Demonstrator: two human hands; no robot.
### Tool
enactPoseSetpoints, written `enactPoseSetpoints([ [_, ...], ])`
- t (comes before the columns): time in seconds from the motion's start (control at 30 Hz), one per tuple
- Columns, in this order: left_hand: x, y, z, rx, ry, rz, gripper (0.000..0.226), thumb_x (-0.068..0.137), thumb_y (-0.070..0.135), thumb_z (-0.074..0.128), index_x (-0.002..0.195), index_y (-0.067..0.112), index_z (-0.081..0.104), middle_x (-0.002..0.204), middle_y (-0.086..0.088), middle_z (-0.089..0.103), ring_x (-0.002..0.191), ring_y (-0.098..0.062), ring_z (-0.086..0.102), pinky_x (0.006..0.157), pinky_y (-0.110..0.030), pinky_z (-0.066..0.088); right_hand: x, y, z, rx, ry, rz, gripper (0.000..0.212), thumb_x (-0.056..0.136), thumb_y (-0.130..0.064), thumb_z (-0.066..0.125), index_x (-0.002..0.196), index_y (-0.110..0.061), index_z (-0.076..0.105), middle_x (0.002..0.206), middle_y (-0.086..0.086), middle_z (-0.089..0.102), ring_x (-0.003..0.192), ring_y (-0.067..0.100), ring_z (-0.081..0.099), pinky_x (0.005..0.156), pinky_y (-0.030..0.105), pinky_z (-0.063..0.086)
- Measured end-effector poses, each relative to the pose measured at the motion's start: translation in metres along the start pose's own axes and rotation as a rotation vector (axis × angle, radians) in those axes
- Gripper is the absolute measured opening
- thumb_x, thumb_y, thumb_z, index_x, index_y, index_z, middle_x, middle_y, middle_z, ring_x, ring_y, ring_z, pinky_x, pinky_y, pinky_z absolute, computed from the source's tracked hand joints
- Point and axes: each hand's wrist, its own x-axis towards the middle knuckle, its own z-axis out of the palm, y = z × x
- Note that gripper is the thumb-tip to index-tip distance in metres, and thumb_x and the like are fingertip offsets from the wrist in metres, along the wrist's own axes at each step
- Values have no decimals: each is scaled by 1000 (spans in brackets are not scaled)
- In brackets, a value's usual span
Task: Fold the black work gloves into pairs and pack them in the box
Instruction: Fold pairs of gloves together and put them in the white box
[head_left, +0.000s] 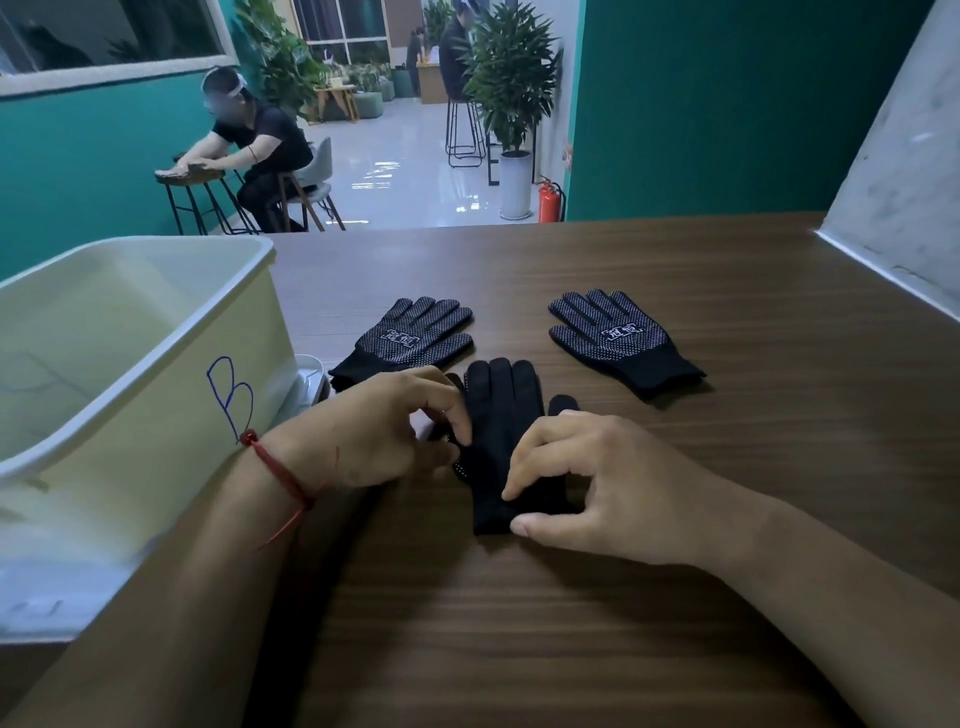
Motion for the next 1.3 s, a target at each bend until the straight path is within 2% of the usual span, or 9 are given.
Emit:
enactPoseSetpoints([
  [0.13,0,-2,0,14,23,7,24,86,13,84,85,37,78,107,13,69,98,-5,66,76,-4,40,2,1,-1,12,9,-5,17,90,-49,80,104,-40,81,111,-26,67,108,7,65,91,32,52],
  [0.33,-1,4,-1,32,-35,5,21,86,23,87,98,38,78,118,15,65,109,-2,63,83,-3,39,1,1,-3,26,-6,6,16,90,-47,81,103,-39,82,112,-27,68,111,5,65,95,28,50],
  [0.6,-3,9,-4,24,-4,24,13,88,17,85,91,30,82,116,13,69,106,5,63,83,0,37,1,0,-4,47,-6,26,16,88,-45,85,102,-38,83,111,-26,69,110,4,65,91,25,50],
  [0.83,-2,6,-2,47,-24,-13,20,83,18,88,88,36,82,116,14,68,107,3,63,82,-1,37,1,-2,-5,34,-27,19,21,86,-51,85,103,-40,81,114,-26,68,112,4,64,94,28,50],
  [0.9,-3,5,-4,58,-11,-24,20,81,20,89,89,37,81,114,14,67,106,-1,63,81,-2,38,0,-3,-5,-4,-47,6,23,85,-55,82,103,-41,78,116,-25,66,111,4,62,96,24,48],
  [0.97,-4,7,-7,77,-13,-16,22,81,22,88,93,39,79,114,15,65,108,-3,62,82,-4,39,0,-4,-3,-35,-24,-26,17,88,-50,80,100,-38,77,113,-23,66,107,4,62,96,19,42],
  [1.17,-2,15,0,131,-152,3,31,81,26,86,103,47,75,110,16,61,106,-4,58,79,-7,40,2,-7,6,-119,47,-114,9,90,-36,72,93,-28,71,100,-17,65,94,10,58,85,32,50],
  [1.3,0,15,7,113,-141,30,33,77,38,92,104,42,74,112,17,61,104,-2,59,77,-6,40,3,-9,5,25,227,-96,9,84,-24,74,86,-25,65,96,-14,68,93,15,64,82,38,52],
])
